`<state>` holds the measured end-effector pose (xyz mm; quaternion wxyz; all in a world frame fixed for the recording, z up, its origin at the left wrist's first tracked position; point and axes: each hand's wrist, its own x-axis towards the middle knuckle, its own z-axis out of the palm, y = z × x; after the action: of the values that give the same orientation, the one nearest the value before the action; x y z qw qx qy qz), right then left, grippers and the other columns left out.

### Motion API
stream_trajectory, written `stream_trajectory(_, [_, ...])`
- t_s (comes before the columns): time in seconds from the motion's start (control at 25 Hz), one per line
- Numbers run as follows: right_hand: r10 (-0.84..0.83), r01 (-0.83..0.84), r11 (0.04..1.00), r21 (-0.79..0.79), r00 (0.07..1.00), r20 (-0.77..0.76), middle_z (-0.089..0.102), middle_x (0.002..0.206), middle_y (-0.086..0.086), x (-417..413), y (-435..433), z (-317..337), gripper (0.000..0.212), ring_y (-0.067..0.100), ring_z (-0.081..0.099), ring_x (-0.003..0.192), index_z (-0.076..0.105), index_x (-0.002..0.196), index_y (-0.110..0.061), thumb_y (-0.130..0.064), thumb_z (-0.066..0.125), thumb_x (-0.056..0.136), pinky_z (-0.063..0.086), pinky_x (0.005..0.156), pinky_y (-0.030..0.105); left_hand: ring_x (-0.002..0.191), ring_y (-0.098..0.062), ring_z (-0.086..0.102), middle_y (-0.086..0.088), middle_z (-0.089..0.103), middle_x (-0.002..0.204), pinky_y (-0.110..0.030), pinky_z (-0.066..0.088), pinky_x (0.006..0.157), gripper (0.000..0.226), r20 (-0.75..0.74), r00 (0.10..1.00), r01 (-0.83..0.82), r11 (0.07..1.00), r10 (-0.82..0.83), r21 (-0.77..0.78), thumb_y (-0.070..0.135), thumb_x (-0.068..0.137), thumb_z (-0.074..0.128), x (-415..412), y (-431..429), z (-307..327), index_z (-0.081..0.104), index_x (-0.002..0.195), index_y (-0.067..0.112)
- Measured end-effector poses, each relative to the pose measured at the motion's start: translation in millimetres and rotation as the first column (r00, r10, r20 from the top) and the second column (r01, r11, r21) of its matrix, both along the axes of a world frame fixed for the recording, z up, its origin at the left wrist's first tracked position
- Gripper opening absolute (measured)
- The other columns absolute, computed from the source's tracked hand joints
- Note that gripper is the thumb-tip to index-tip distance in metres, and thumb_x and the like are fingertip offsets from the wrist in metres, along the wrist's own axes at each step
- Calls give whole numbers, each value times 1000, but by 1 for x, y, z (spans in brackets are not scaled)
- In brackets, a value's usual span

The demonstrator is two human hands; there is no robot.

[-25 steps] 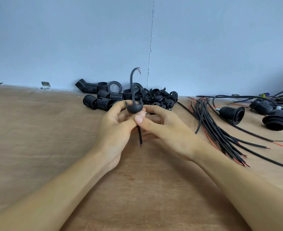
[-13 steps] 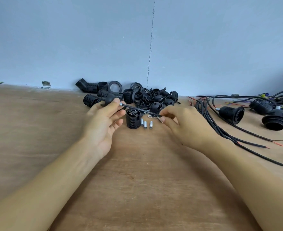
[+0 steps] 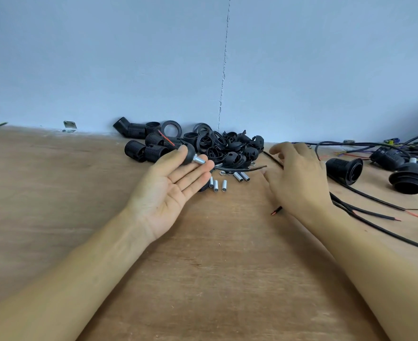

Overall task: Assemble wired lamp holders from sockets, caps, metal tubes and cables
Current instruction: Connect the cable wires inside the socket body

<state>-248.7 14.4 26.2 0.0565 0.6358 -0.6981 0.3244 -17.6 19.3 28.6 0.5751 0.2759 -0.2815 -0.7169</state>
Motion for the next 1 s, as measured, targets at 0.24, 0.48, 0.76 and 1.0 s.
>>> stream_trajectory(0.24, [-10, -507, 807, 302, 499, 867, 68, 64, 3, 41, 10, 12, 47, 11, 49, 40, 62, 91, -11, -58, 58, 94, 38, 37, 21, 104, -35, 75, -24, 73, 116, -35, 63, 78, 16, 104, 990, 104, 988, -93, -111, 16, 81, 71, -12, 8, -5, 68, 97, 13])
stream_trajectory(0.48, [-40, -504, 860, 86, 102, 994, 72, 75, 9, 43, 10, 13, 12, 10, 61, 52, 67, 103, -2, -8, 66, 93, 54, 49, 21, 102, -36, 75, -16, 77, 101, -35, 63, 79, 14, 114, 990, 105, 979, -86, -172, 12, 78, 73, -14, 9, -7, 68, 91, 13])
stream_trajectory(0.76, [154, -310, 945, -106, 134, 979, 65, 72, 10, 42, 12, 16, 21, 16, 60, 51, 48, 87, -11, -3, 67, 92, 53, 49, 26, 90, -32, 78, -11, 78, 93, -34, 63, 76, 24, 151, 988, 3, 992, 16, -122, 12, 68, 77, -13, 8, -7, 69, 90, 11])
stream_trajectory(1.0, [223, -352, 902, -249, -114, 968, 63, 70, 3, 42, 11, 17, 21, 13, 62, 59, 57, 88, -11, -18, 76, 86, 54, 57, 23, 95, -33, 77, -21, 77, 101, -34, 63, 74, 27, 90, 995, 39, 996, -32, -80, 7, 74, 72, -14, 8, -8, 66, 99, 2])
